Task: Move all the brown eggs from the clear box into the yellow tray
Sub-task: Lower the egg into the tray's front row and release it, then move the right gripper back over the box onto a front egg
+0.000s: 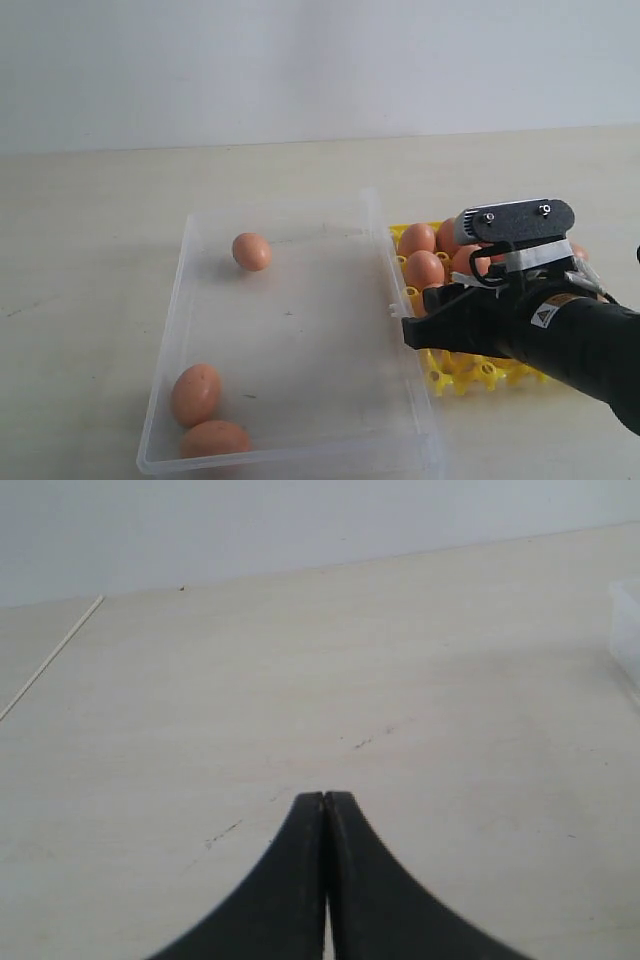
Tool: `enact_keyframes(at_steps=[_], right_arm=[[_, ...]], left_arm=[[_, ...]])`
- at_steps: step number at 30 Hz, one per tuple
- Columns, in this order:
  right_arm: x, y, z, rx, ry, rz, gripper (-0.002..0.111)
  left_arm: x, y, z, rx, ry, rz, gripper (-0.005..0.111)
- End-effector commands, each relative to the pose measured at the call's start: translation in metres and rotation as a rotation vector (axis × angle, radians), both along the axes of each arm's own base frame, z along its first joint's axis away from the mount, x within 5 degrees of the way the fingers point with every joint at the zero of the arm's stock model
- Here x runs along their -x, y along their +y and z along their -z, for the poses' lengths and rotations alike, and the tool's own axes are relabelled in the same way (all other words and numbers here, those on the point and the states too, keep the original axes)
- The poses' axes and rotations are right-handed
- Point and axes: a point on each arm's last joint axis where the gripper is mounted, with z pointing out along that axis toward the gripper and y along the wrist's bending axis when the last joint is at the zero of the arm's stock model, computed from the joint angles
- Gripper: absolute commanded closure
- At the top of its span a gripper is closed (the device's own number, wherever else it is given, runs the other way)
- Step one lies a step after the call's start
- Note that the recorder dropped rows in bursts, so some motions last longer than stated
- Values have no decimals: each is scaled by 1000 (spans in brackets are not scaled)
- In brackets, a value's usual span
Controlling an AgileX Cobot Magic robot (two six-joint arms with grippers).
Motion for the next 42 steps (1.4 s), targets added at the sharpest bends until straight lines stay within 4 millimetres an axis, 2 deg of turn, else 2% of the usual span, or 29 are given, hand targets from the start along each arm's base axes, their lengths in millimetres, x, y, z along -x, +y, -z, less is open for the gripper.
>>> enact_keyframes(at_steps=[1, 8, 17, 21, 28, 34, 39, 42], right_arm=[[-1, -1, 10, 12, 31, 13, 108], [-1, 0, 14, 3, 35, 17, 106], [2, 2, 16, -56, 97, 39, 69], [2, 2, 16, -56, 97, 39, 60], [2, 2, 14, -59, 96, 38, 54], [4, 1, 4, -70, 76, 22, 48], [6, 2, -10, -105, 68, 11, 48], [3, 13, -25, -94, 132, -65, 51]], left_arm=[[0, 0, -2, 3, -13, 5, 107], [0, 0, -2, 3, -13, 5, 107], [0, 0, -2, 3, -13, 5, 107], [0, 0, -2, 3, -13, 5, 107], [0, 0, -2, 3, -13, 5, 107], [0, 0, -2, 3, -13, 5, 107], [0, 0, -2, 3, -13, 5, 107], [0, 0, -2, 3, -13, 5, 107]])
